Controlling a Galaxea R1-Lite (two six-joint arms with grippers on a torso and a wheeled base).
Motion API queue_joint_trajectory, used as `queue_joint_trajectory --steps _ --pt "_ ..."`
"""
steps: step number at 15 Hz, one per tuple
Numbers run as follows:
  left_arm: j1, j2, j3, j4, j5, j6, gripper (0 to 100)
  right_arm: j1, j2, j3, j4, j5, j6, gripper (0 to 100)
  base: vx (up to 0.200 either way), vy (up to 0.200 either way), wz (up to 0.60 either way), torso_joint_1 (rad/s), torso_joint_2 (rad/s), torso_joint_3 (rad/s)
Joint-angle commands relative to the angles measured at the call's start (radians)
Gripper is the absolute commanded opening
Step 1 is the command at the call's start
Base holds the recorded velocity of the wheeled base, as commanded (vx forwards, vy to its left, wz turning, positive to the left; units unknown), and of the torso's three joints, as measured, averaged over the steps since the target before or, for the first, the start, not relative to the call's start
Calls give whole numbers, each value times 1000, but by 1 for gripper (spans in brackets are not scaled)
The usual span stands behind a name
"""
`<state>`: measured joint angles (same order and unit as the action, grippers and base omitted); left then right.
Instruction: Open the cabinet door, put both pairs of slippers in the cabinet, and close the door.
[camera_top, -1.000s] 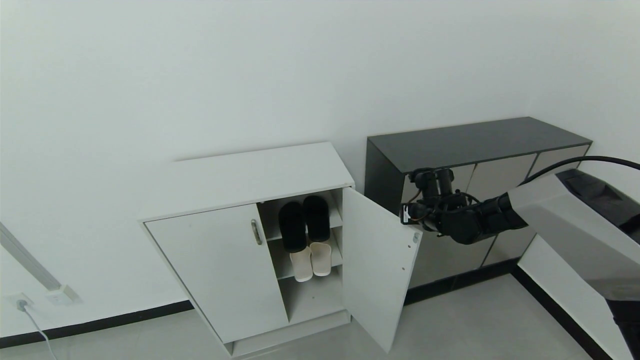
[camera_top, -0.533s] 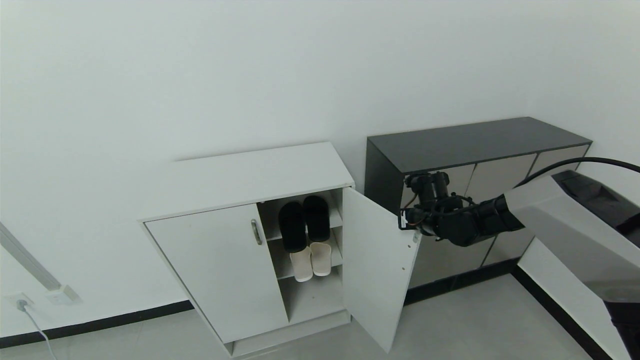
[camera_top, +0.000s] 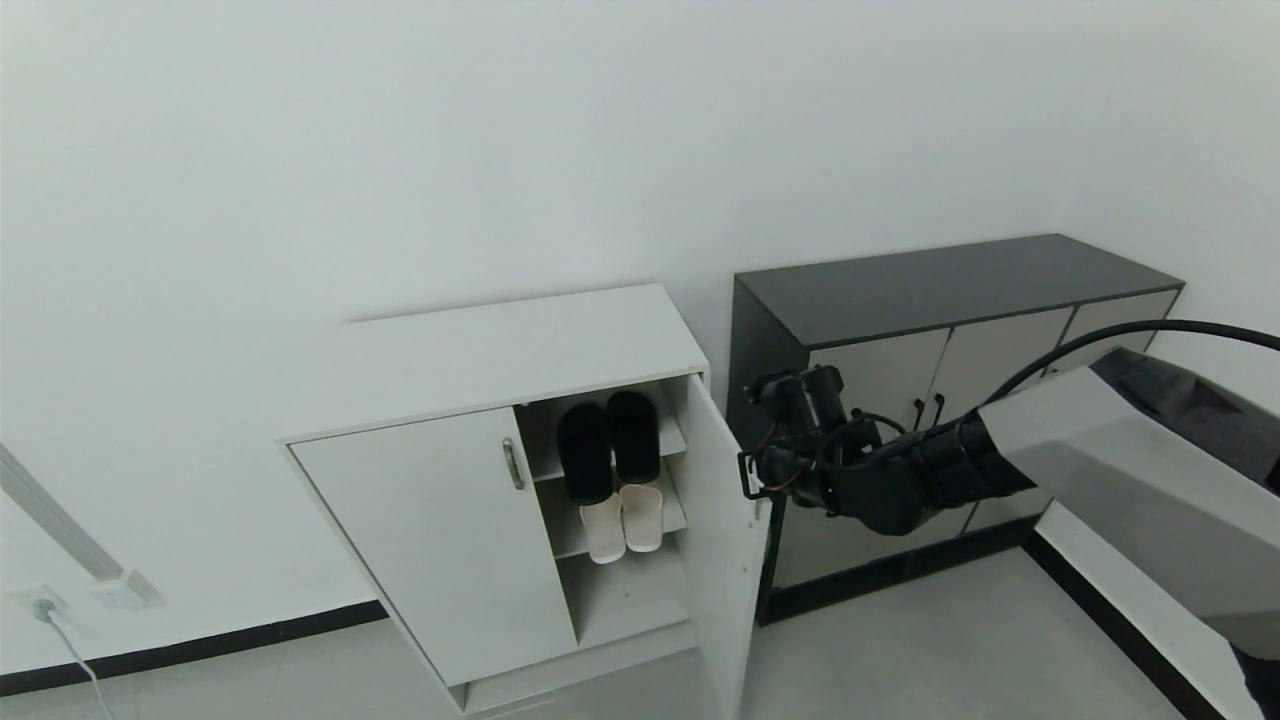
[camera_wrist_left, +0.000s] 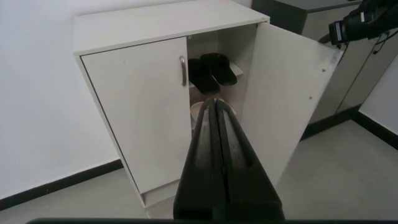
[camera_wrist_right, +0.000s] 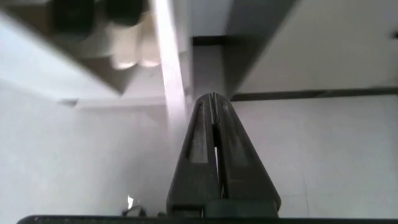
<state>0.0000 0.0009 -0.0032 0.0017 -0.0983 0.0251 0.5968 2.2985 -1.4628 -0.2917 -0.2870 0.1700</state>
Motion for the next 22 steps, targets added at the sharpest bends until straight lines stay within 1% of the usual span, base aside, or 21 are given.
queue_joint_trajectory --steps 1,4,10,12,16,18,22 --pt "0 1 0 0 0 -1 0 57 -56 36 -6 -1 3 0 0 0 0 0 0 0" --pt "0 1 0 0 0 -1 0 66 -93 68 -37 2 -3 0 0 0 0 0 0 0" --pt "0 1 0 0 0 -1 0 80 -126 131 -47 0 -6 0 0 0 0 0 0 0" --pt "0 1 0 0 0 -1 0 97 -129 159 -75 3 -6 0 0 0 600 0 3 5" --pt "0 1 0 0 0 -1 0 98 -133 174 -78 26 -4 0 0 0 600 0 5 2" --pt "0 1 0 1 0 -1 0 98 -145 210 -110 71 -6 0 0 0 600 2 5 9" --pt "0 -1 0 0 0 -1 0 98 -146 269 -185 85 -9 0 0 0 0 0 0 0"
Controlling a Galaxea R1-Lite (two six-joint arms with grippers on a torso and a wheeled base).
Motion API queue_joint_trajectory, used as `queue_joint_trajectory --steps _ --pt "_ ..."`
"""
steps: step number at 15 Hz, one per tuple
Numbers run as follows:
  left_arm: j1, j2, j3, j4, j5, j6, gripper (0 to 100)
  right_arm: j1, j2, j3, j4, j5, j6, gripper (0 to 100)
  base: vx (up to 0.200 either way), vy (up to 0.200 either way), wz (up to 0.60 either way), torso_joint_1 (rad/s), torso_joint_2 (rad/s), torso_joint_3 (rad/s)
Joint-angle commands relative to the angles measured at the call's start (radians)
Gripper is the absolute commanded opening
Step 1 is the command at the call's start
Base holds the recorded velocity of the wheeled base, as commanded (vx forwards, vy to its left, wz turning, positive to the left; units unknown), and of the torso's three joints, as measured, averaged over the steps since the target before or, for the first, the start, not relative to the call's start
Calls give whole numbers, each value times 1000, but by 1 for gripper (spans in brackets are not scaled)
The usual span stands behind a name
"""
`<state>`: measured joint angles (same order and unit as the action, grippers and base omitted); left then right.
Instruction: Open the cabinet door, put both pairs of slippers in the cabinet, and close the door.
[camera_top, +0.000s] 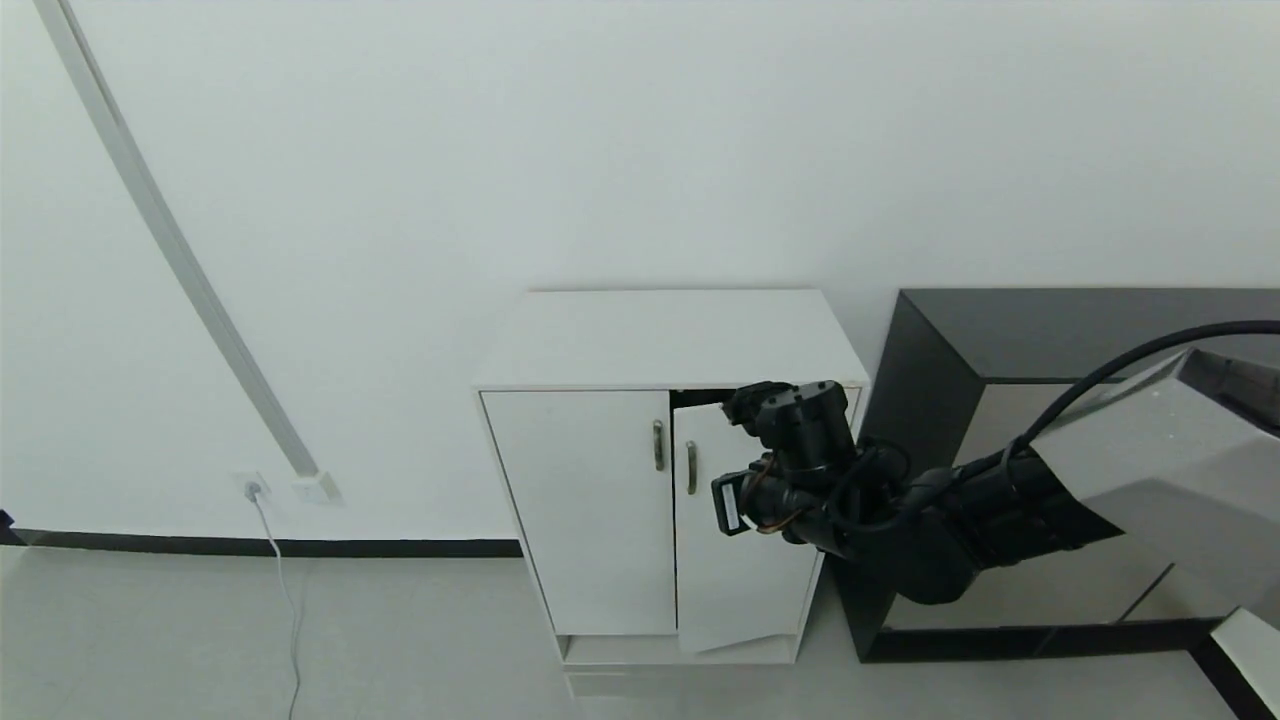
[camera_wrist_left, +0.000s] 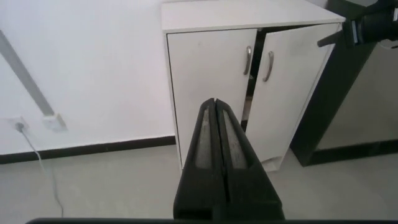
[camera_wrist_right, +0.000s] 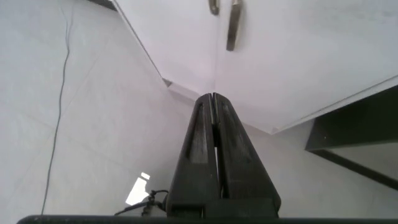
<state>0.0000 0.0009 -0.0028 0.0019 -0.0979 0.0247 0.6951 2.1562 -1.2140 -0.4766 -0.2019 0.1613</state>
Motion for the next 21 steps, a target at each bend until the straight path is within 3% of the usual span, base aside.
queue_joint_trajectory --steps 1,6,11,15,21 --pt "0 -1 0 0 0 0 0 0 -4 28 -5 -1 0 0 0 0 0 0 0 0" --pt "0 1 0 1 0 1 0 3 -6 176 -152 1 -3 0 0 0 0 0 0 0" --pt "0 1 0 1 0 1 0 21 1 320 -289 2 -2 0 200 0 0 -1 2 3" --pt "0 1 0 1 0 1 0 24 30 346 -310 10 0 0 200 0 0 8 5 4" --pt "0 1 0 0 0 0 0 11 171 268 -468 30 -3 0 0 0 0 0 0 0"
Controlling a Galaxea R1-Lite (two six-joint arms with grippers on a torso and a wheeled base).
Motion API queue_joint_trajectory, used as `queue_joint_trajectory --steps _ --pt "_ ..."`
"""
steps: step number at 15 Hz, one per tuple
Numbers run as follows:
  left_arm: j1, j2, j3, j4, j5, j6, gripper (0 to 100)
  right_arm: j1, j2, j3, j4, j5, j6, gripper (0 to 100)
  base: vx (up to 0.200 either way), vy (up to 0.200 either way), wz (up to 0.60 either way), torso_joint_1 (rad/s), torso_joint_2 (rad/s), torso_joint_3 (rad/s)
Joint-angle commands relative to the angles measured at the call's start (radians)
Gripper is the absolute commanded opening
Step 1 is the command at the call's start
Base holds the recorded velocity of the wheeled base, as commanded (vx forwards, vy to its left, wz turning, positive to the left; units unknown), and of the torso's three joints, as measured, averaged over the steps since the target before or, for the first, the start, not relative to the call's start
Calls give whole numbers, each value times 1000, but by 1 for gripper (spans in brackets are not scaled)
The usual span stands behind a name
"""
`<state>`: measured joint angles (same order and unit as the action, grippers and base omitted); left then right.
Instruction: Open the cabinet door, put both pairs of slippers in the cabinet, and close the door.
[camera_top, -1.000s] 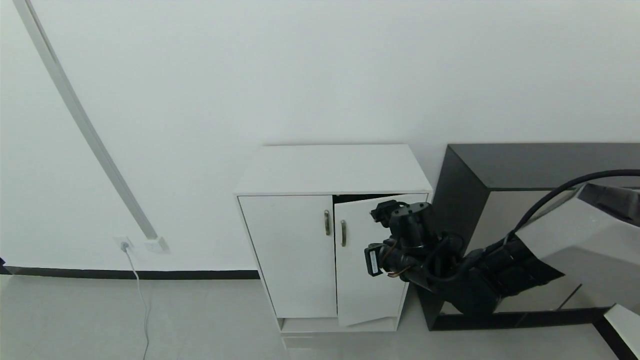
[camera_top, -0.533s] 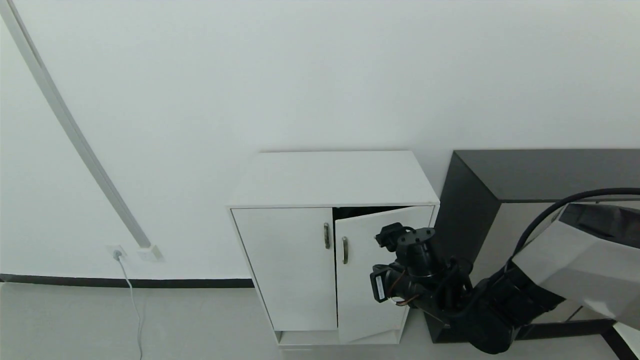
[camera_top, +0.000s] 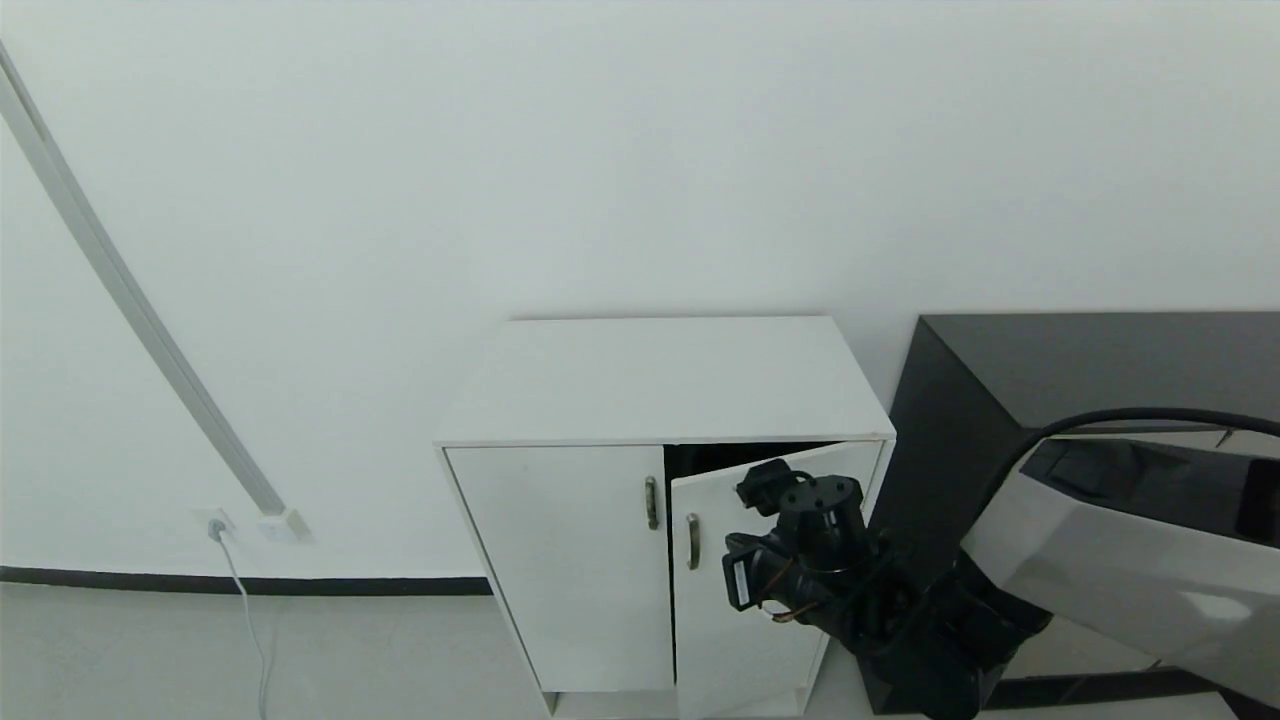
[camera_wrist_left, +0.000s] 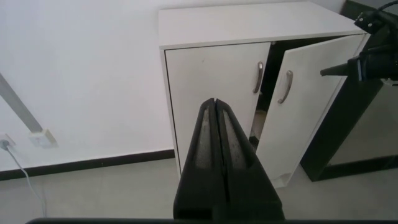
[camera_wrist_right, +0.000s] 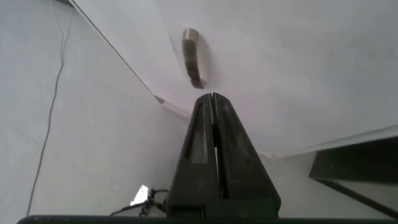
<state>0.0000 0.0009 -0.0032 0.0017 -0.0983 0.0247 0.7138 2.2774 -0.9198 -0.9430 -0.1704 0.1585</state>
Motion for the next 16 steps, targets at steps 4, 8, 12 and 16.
queue_joint_trajectory --steps 4,8,12,16 --pt "0 1 0 0 0 0 0 -47 103 -142 1 2 -1 0 0 0 0 0 0 0" --pt "0 1 0 1 0 0 0 -70 154 -240 21 2 -1 0 0 0 0 0 0 0" --pt "0 1 0 0 0 1 0 -85 182 -294 33 2 -2 0 0 0 0 0 0 0" --pt "0 1 0 0 0 1 0 -105 201 -366 82 2 -2 0 0 0 0 0 0 0"
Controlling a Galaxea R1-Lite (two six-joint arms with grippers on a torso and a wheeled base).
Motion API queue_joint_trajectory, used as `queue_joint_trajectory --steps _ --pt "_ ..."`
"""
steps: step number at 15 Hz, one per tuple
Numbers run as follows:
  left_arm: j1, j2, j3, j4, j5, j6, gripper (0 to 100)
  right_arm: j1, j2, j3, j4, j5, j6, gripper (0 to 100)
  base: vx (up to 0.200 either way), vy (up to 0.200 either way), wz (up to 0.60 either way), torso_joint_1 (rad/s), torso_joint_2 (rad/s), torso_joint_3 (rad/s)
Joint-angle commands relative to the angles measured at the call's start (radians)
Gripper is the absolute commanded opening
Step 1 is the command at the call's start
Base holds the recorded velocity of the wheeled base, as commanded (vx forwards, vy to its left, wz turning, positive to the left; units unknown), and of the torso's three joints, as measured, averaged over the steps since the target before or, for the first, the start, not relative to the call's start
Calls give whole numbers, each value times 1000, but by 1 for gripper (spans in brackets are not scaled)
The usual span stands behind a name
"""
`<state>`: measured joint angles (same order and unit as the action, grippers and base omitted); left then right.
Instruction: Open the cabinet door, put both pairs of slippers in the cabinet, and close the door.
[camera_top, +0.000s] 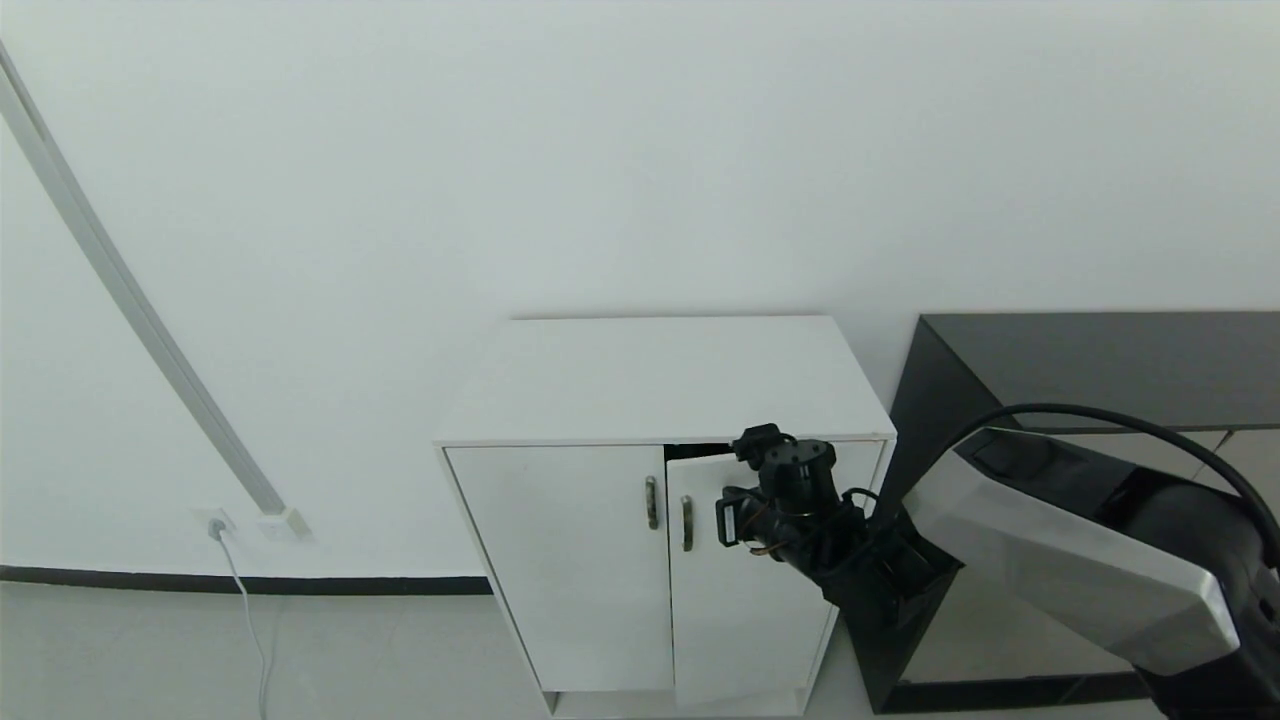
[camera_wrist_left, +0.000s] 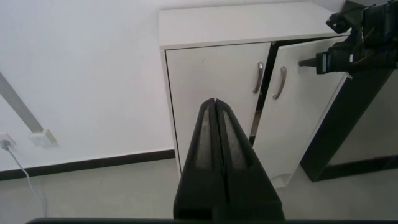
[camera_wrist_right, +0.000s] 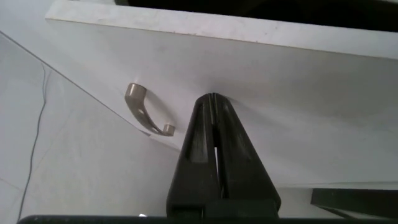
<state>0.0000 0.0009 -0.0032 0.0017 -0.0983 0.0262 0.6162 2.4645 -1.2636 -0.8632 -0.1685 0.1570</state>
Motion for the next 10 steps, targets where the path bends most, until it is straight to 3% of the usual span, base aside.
queue_joint_trajectory --steps 1,10 --pt "0 1 0 0 0 0 0 -10 19 -33 4 0 -1 0 0 0 0 0 0 0" --pt "0 1 0 0 0 0 0 -47 47 -83 20 1 -1 0 0 0 0 0 0 0"
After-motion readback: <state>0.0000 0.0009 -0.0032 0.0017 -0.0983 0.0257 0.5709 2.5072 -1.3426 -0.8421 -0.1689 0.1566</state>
